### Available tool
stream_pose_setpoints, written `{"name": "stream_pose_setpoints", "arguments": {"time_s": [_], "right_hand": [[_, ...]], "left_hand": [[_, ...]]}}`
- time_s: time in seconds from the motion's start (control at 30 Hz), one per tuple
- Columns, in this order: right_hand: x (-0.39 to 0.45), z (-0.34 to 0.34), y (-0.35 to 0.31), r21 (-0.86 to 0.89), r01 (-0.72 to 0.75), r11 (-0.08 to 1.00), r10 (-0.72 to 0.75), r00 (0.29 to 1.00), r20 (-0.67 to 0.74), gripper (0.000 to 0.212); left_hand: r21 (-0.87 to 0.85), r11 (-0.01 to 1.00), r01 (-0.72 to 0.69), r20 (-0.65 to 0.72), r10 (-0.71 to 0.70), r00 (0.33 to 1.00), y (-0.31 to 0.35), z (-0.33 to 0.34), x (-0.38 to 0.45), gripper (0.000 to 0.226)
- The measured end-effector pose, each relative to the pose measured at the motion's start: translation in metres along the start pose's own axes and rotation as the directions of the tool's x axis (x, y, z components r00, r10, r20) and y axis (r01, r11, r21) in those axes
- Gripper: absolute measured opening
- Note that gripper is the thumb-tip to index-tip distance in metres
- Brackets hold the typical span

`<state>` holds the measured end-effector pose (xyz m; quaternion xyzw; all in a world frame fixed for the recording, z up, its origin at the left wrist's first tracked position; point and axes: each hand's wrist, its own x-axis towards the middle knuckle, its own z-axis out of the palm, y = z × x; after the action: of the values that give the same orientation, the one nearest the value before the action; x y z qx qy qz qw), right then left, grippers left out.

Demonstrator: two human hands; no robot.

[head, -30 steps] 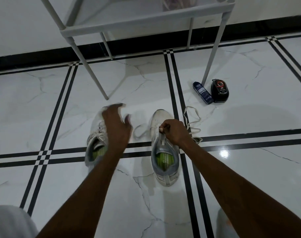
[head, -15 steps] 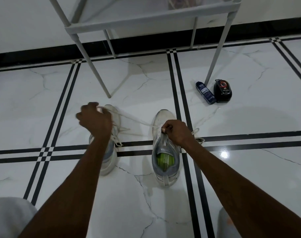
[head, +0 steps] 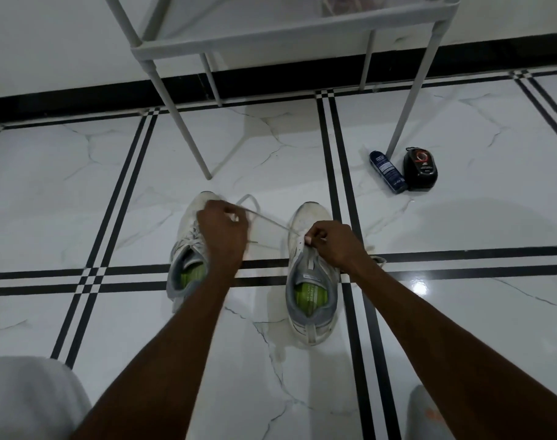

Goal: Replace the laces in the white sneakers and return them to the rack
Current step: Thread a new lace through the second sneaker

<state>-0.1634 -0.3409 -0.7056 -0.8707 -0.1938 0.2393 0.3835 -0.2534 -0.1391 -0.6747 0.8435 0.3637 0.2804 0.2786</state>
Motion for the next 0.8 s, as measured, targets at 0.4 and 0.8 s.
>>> {"name": "stream_pose_setpoints", "arguments": {"time_s": [0.4,0.8], "right_hand": [[-0.007,-0.062,-0.039,0.309,-0.09,0.947,0.098,0.995,-0.01,0.034],[-0.019,-0.096,-0.046,0.386,-0.001,0.923,-0.001,1.0,0.006,0.028]], "left_hand": [[-0.243,0.953,-0.183,0.603,0.296,0.741,0.043,0.021,-0.007,0.063],[-0.291,0.956,0.04,0.453,0.1,0.886,0.04,0.016,-0.01,0.048]]}}
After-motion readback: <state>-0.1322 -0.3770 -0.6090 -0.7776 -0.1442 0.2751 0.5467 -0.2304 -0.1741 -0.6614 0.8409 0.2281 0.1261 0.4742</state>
